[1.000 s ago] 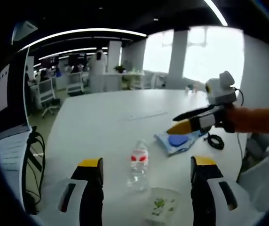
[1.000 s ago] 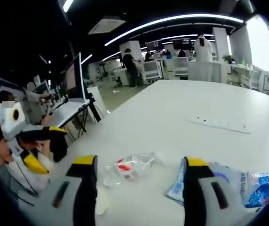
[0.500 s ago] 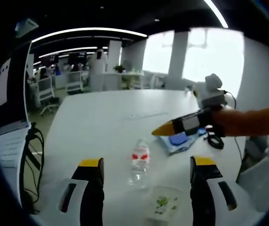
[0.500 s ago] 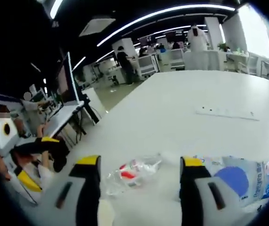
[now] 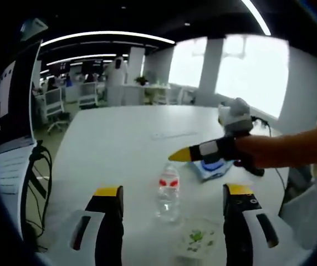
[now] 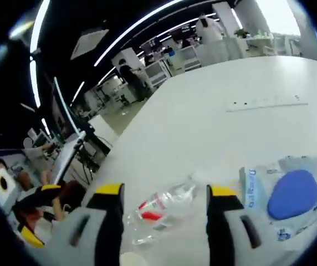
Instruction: Arrange the tabletop items into an orderly group along one side of the table until the central work area is clear of visible clutter.
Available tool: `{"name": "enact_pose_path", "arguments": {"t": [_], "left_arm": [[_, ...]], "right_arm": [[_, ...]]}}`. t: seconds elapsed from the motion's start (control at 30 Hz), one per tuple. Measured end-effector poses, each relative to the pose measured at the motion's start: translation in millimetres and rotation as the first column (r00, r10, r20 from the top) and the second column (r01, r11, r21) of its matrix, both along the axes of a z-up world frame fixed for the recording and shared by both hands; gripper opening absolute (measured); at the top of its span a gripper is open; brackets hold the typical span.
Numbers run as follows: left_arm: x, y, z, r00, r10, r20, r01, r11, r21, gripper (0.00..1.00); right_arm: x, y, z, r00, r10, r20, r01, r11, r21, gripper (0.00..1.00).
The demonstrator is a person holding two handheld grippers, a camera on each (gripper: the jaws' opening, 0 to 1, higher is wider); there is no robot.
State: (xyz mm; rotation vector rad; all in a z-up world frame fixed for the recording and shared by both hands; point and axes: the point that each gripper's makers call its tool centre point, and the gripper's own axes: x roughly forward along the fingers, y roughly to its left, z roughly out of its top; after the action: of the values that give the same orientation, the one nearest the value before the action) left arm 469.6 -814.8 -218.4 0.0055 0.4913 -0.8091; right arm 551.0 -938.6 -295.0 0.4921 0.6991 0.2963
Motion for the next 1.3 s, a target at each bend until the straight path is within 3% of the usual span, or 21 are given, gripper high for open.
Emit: {"name": "enact_pose_path", "arguments": {"t": [0.2, 0.43, 1.3], "left_arm": [[3.3, 1, -5.3, 1.0, 0.003, -0.008, -0.003, 1.0, -0.001, 0.68], [8.0, -2, -8.7, 1.0, 0.004, -0.012, -0.004, 1.0, -0.01, 0.67], [16.7, -6, -20.8, 1.0, -0.002, -0.023, 0.002, 1.0, -0.014, 0.63]], "right_arm": [[7, -9, -22.4, 0.995, -0.064, -0.07, 0.069, 0.995, 0.072, 0.53], [15, -15, -36.1, 0.986, -0.114, -0.118, 0.129, 0.983, 0.13, 0.5], [27, -11, -57.9, 0.96, -0.174, -0.218, 0.23, 0.937, 0.263, 0.31]]}}
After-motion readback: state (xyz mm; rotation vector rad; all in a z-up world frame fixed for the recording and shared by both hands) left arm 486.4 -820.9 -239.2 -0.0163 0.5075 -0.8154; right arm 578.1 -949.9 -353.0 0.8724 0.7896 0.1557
